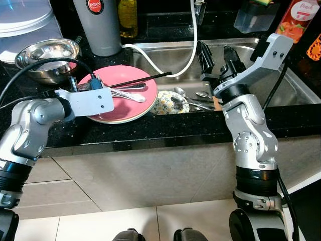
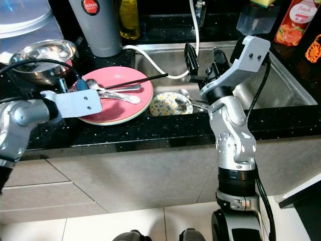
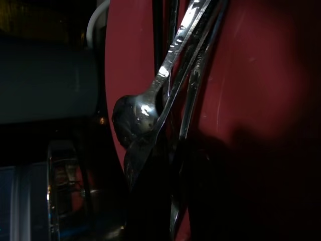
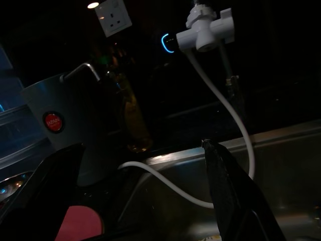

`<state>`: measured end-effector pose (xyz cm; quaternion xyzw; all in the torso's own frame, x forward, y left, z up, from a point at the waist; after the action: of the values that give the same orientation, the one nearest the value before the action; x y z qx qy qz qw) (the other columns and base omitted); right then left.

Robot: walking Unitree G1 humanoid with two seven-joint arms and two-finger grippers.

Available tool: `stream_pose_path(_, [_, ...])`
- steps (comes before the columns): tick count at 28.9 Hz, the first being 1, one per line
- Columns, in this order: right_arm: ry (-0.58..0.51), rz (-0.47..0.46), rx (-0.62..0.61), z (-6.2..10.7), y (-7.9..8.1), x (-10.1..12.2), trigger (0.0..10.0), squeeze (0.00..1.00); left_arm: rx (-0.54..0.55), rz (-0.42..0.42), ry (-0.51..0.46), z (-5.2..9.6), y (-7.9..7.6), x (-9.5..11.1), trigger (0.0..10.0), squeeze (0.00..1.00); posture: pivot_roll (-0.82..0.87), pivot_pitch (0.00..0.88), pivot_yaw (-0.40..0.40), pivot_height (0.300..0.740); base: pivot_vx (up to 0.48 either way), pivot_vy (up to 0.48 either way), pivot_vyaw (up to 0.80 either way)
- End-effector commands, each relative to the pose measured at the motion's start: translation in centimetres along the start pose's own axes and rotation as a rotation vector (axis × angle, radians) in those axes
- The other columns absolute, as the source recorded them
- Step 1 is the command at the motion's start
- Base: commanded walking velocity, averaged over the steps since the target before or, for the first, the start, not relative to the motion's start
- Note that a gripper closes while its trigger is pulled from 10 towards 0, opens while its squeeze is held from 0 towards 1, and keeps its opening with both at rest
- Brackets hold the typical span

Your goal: Kitchen organization

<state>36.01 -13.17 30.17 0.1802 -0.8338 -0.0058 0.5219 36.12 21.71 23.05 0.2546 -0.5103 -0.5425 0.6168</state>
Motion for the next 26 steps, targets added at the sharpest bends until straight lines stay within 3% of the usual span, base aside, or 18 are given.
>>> stream_pose_path(1, [-0.015,-0.002,0.003,-0.2,0.0,0.3,10.0,0.0,-0.055,-0.025,0.091,0.0,-1.0,-2.1,10.0,0.0,0.06,0.096,-0.002,0.74,0.0,0.0,0.0])
stream_pose_path(5, [-0.015,-0.002,0.006,-0.2,0.1,0.3,10.0,0.0,-0.032,-0.026,0.024,-0.1,-0.7,-0.8,8.9,0.0,0.06,0.095,-0.004,0.74,0.0,0.0,0.0])
stream_pose_path(8, [-0.015,0.0,0.006,-0.2,0.1,0.3,10.0,0.0,-0.04,0.109,-0.184,0.3,-0.4,2.9,10.0,0.0,0.06,0.095,-0.003,0.74,0.0,0.0,0.0])
stream_pose_path(9, [-0.015,0.0,0.006,-0.2,0.1,0.3,10.0,0.0,-0.052,0.209,-0.299,0.9,0.1,5.0,10.0,0.0,0.06,0.095,-0.003,0.74,0.0,0.0,0.0])
stream_pose_path(10, [-0.015,0.0,0.006,-0.2,0.1,0.3,10.0,0.0,-0.052,0.209,-0.299,0.9,0.1,5.0,10.0,0.0,0.06,0.095,-0.003,0.74,0.0,0.0,0.0])
stream_pose_path(12, [-0.015,0.001,0.006,-0.2,0.1,0.3,10.0,0.0,-0.071,0.328,-0.397,1.8,1.0,6.5,10.0,0.0,0.06,0.095,-0.003,0.74,0.0,0.0,0.0])
stream_pose_path(15, [-0.016,0.001,0.007,-0.2,0.1,0.4,10.0,0.0,-0.002,0.292,-0.345,1.6,2.2,5.6,10.0,0.0,0.06,0.095,-0.003,0.74,0.0,0.0,0.0])
stream_pose_path(18, [-0.016,-0.001,0.009,-0.2,0.1,0.3,10.0,0.0,0.023,0.26,-0.29,1.4,2.5,4.5,10.0,0.0,0.06,0.089,-0.001,0.74,0.0,0.0,0.0])
stream_pose_path(19, [-0.016,-0.001,0.01,-0.2,0.1,0.3,10.0,0.0,0.018,0.254,-0.262,1.3,2.2,4.0,10.0,0.0,0.06,0.087,-0.001,0.74,0.0,0.0,0.0])
stream_pose_path(20, [-0.016,-0.001,0.013,-0.2,0.2,0.3,10.0,0.0,-0.012,0.195,-0.198,1.2,1.4,3.1,10.0,0.0,0.06,0.087,-0.001,0.74,0.0,0.0,0.0])
stream_pose_path(21, [-0.016,-0.001,0.013,-0.2,0.2,0.3,10.0,0.0,-0.012,0.195,-0.198,1.2,1.4,3.1,10.0,0.0,0.06,0.087,-0.001,0.74,0.0,0.0,0.0])
stream_pose_path(22, [-0.015,-0.001,0.015,-0.2,0.2,0.3,10.0,0.0,-0.03,0.136,-0.142,1.3,0.8,2.5,10.0,0.0,0.06,0.084,-0.005,0.74,0.0,0.0,0.0])
stream_pose_path(24, [-0.015,-0.001,0.016,-0.2,0.2,0.3,10.0,0.0,-0.046,0.122,-0.129,1.4,0.5,2.4,10.0,0.0,0.06,0.084,-0.005,0.74,0.0,0.0,0.0])
stream_pose_path(25, [-0.014,-0.003,0.019,-0.3,0.3,0.2,10.0,0.0,-0.093,0.113,-0.143,1.8,-0.4,2.9,10.0,1.0,0.06,0.084,-0.005,0.74,0.0,0.0,0.0])
stream_pose_path(26, [-0.014,-0.003,0.02,-0.3,0.3,0.2,10.0,0.0,-0.103,0.114,-0.15,1.9,-0.6,3.1,10.0,1.0,0.06,0.084,-0.005,0.74,0.0,0.0,0.0])
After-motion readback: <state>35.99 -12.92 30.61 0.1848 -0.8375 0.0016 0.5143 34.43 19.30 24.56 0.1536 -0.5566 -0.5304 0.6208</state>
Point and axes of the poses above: a point about 5 cm out from each wrist's last joint towards the gripper, its own z axis pointing back from the gripper into the wrist, its own x axis along the axis of the wrist's last joint, y = z × x, the point moved 4 cm from there along -z, pointing out of the wrist towards the gripper, and after that the axes turned 6 degrees about z, right-handed, at the moved point
